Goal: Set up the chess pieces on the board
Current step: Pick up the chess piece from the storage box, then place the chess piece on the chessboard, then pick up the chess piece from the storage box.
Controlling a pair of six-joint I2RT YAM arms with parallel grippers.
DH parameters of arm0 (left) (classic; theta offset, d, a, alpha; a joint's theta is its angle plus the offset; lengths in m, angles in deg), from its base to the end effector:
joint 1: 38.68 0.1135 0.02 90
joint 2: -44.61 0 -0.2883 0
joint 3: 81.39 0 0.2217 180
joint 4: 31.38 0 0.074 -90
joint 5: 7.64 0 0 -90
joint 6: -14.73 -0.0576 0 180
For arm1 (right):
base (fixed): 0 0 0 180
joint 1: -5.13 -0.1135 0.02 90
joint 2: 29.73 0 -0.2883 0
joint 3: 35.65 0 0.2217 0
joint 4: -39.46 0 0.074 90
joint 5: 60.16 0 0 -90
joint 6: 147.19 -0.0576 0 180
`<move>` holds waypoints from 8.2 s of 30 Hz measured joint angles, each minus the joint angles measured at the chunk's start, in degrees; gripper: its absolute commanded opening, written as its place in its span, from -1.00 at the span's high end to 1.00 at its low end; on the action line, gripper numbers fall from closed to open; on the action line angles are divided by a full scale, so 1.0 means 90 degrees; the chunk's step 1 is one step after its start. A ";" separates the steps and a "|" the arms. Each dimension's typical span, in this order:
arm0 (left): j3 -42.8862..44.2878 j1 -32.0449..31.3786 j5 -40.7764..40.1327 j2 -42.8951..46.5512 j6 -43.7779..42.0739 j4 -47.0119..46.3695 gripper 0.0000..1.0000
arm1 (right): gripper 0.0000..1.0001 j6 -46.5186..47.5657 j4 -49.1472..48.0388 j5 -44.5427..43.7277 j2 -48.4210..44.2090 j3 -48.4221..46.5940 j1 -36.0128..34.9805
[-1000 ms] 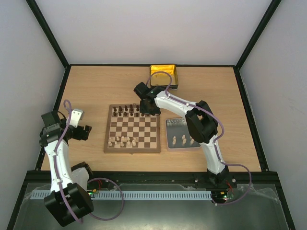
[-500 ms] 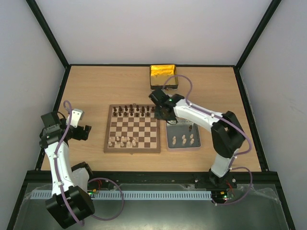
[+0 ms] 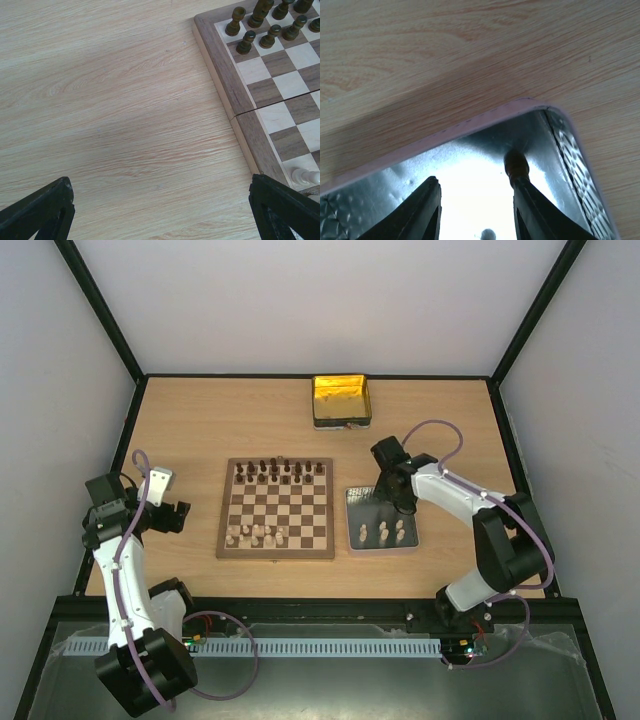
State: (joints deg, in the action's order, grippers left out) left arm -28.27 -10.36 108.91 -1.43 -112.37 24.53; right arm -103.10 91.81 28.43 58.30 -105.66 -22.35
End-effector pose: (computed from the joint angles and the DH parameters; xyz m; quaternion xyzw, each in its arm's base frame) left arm 0.1201 0.0355 0.2539 0.1502 0.9023 0.0040 0.4041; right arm 0.2359 0.1211 0.2091 0.1599 0.9722 0.0921 0.1439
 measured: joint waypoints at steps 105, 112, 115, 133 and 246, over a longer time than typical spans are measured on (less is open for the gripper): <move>-0.0080 0.0002 -0.0068 -0.0002 0.0022 -0.0005 -0.91 | 0.90 -0.0095 -0.0068 0.0306 0.2251 -0.3038 -0.1600; -0.0080 0.0002 -0.0068 -0.0002 0.0022 -0.0005 -0.91 | 0.89 -0.0095 -0.0053 0.0340 0.2404 -0.3213 -0.1700; -0.0080 0.0002 -0.0068 -0.0002 0.0022 -0.0005 -0.92 | 0.89 -0.0095 -0.0051 0.0357 0.2472 -0.3296 -0.1729; -0.0080 0.0002 -0.0068 -0.0010 0.0022 -0.0005 -0.92 | 0.88 -0.0092 -0.0046 0.0420 0.2783 -0.3378 -0.1741; -0.0083 0.0012 -0.0185 0.0114 0.0148 -0.0112 -0.96 | 0.31 -0.0056 -0.0279 0.0114 -0.0891 0.0697 -0.1285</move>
State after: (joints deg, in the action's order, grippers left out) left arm -29.02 -10.25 107.24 -0.41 -111.04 23.52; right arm -103.60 89.30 29.45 50.28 -99.38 -33.91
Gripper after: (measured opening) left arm 0.978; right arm 0.343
